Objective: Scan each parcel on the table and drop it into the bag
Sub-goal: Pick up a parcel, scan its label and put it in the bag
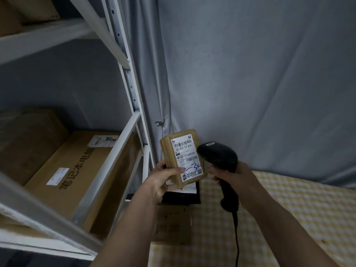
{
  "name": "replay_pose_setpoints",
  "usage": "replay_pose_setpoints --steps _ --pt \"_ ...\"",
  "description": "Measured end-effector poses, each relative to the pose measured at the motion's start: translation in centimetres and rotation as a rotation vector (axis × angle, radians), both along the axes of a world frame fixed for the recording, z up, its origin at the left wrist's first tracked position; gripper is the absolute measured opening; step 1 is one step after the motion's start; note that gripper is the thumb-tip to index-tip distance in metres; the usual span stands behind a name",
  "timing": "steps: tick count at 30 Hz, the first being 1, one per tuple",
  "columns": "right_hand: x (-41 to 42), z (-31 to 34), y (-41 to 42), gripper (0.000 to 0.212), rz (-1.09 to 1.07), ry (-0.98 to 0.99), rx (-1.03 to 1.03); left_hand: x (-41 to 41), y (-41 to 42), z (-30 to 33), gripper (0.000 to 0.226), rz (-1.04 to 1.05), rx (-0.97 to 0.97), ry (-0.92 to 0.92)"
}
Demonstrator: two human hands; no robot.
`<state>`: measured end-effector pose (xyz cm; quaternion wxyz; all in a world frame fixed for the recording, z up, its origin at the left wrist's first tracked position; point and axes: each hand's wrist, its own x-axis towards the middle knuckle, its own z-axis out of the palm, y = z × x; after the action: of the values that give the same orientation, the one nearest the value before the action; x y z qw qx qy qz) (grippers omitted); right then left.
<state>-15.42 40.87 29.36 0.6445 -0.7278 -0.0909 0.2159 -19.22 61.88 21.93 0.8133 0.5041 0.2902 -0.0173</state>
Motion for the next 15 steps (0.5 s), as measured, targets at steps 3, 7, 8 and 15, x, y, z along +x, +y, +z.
replay_pose_setpoints --steps 3,7,8,15 --pt "-0.3 -0.2 -0.3 0.008 -0.106 0.005 0.027 0.2 0.2 0.2 0.06 0.009 0.012 -0.001" --pt "-0.8 -1.4 -0.7 0.012 -0.253 0.036 0.045 0.7 0.1 0.0 0.068 -0.043 0.027 0.011" --pt "-1.0 -1.8 -0.9 0.012 -0.284 0.048 0.038 0.8 -0.1 -0.3 0.069 -0.065 0.025 0.014" --pt "-3.9 -5.0 -4.3 0.005 -0.518 0.133 0.038 1.9 -3.5 -3.7 0.061 -0.247 0.011 0.116"
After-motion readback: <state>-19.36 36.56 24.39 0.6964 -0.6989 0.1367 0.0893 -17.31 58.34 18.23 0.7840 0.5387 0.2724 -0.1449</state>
